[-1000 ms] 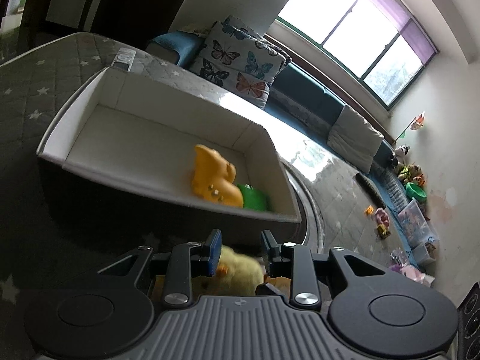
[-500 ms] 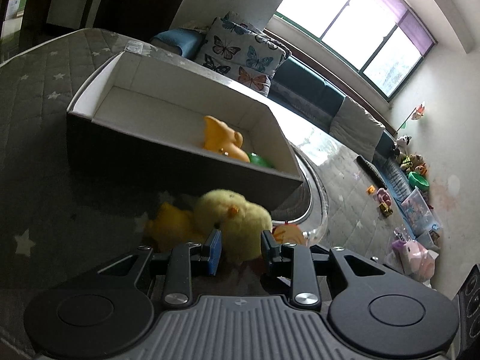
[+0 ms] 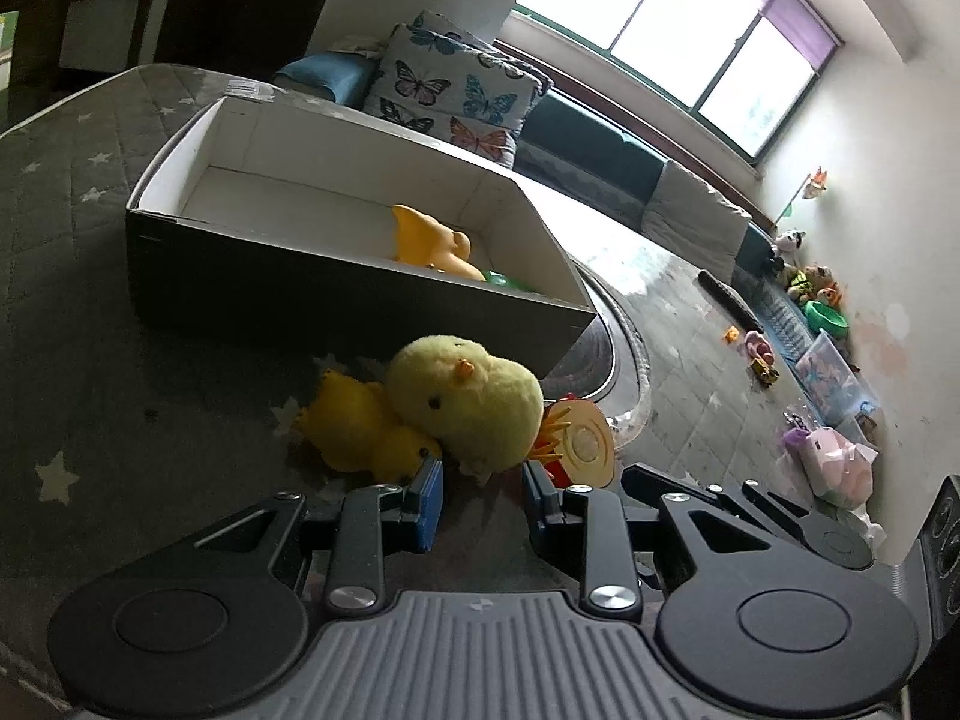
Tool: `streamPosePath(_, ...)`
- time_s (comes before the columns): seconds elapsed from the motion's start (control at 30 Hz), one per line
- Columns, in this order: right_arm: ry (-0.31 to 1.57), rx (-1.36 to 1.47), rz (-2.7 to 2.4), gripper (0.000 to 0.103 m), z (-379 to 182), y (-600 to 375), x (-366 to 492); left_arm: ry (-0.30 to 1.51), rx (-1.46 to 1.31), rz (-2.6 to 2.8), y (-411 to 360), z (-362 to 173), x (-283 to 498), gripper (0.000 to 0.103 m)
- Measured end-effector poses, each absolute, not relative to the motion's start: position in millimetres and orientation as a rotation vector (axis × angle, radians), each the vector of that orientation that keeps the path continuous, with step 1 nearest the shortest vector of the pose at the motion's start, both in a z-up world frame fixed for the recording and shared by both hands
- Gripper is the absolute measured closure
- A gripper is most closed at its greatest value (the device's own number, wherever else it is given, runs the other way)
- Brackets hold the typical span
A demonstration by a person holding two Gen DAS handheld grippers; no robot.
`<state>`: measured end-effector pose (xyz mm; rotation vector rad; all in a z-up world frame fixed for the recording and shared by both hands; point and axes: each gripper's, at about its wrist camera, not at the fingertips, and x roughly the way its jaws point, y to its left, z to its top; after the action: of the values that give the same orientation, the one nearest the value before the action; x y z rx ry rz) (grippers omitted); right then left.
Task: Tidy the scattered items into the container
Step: 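Move the left tool back toward the red-and-cream round toy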
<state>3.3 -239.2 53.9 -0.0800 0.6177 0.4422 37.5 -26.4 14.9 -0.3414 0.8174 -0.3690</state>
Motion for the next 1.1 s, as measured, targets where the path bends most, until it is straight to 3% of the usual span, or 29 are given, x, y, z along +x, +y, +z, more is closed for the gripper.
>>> streamPosePath(1.1,0.694,0.012,0.429,0.035,50.2,-217.5,28.0,0.838,-0.285,-0.603,-16.4,-3.1,69.4,0.071)
